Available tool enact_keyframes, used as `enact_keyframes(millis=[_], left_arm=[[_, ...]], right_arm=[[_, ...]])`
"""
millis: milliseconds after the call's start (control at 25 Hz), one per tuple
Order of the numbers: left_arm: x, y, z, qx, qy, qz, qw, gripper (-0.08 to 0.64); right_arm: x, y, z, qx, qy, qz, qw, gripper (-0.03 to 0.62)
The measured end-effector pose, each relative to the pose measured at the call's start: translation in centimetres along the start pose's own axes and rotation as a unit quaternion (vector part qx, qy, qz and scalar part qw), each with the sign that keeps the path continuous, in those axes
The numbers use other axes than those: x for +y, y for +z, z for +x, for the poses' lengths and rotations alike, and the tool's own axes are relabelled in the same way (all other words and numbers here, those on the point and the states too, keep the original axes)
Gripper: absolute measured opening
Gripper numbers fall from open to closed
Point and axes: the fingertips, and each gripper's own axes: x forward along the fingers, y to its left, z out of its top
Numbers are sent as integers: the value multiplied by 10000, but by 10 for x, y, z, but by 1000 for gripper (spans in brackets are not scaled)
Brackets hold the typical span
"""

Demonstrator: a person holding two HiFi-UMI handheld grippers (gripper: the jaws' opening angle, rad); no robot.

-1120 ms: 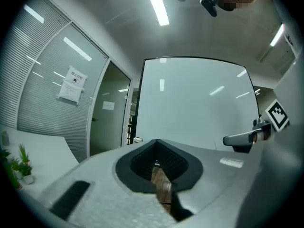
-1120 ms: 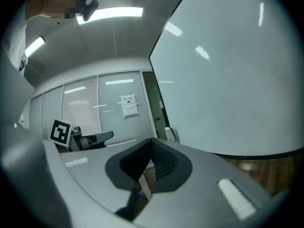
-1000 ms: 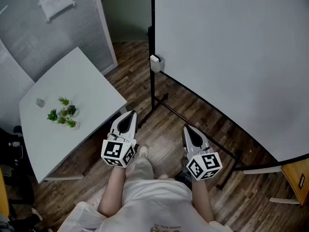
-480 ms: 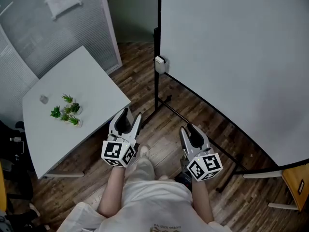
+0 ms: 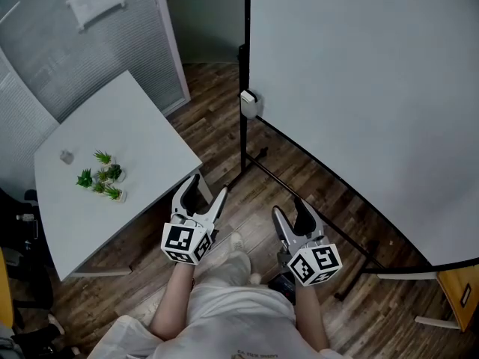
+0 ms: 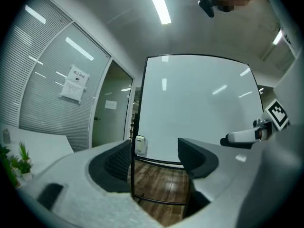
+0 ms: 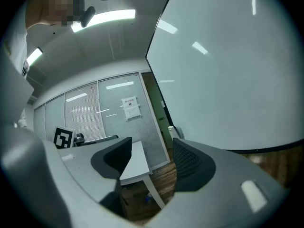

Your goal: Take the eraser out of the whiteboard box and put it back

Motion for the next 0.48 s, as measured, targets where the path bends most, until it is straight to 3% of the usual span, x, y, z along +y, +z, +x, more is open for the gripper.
enact_keyframes(millis=[280,480], left_arm=[[15,-22,73,318,-99,33,9994,295],[37,-29,132,438,-245,-49,9987,295]], right_arm=[[-40,-7,49,253,-76,129,9996,282],[-65,1,99,425,-90,-67,9990,281]])
